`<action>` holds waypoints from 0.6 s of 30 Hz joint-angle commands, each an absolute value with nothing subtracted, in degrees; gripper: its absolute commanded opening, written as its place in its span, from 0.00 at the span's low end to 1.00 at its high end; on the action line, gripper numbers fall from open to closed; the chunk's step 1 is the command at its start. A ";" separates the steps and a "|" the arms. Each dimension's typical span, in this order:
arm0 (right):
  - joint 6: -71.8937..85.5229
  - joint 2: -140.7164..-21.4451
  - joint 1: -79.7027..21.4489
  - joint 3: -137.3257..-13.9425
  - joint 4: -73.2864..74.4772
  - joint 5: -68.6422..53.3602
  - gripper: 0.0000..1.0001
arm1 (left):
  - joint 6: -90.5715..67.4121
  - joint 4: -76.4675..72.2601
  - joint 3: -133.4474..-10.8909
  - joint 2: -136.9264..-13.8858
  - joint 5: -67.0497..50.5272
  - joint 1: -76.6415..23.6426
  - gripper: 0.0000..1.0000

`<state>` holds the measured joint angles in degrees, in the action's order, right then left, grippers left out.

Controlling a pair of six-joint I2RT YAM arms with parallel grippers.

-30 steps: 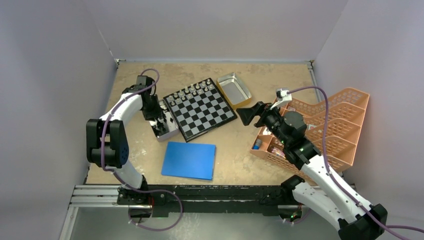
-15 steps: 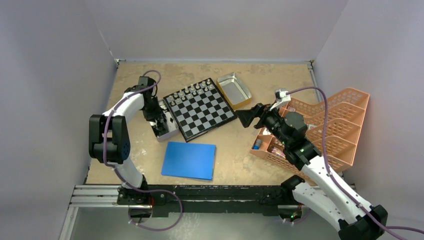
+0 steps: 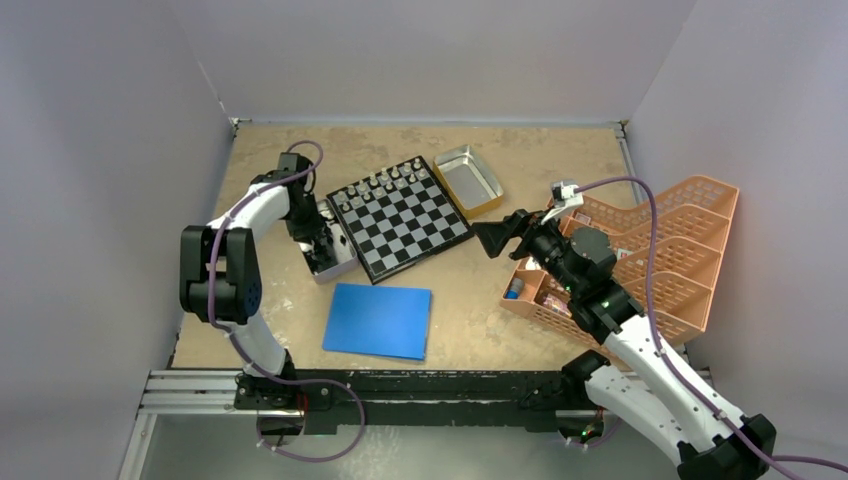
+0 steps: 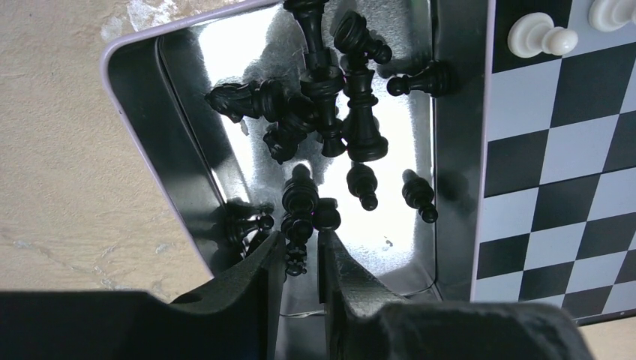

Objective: Set up the chess pieces on the board
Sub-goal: Pick up the chess piece from the storage box.

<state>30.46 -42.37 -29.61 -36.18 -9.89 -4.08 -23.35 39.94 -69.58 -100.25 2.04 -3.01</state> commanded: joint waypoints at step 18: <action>28.23 -41.59 -29.45 -37.60 -10.41 -5.15 0.97 | -22.26 41.98 -72.58 -96.28 6.29 -2.46 0.03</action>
<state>29.50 -42.22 -29.61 -36.18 -9.37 -4.21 -22.92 40.56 -69.93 -100.77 3.95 -3.01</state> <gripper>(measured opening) 0.966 0.089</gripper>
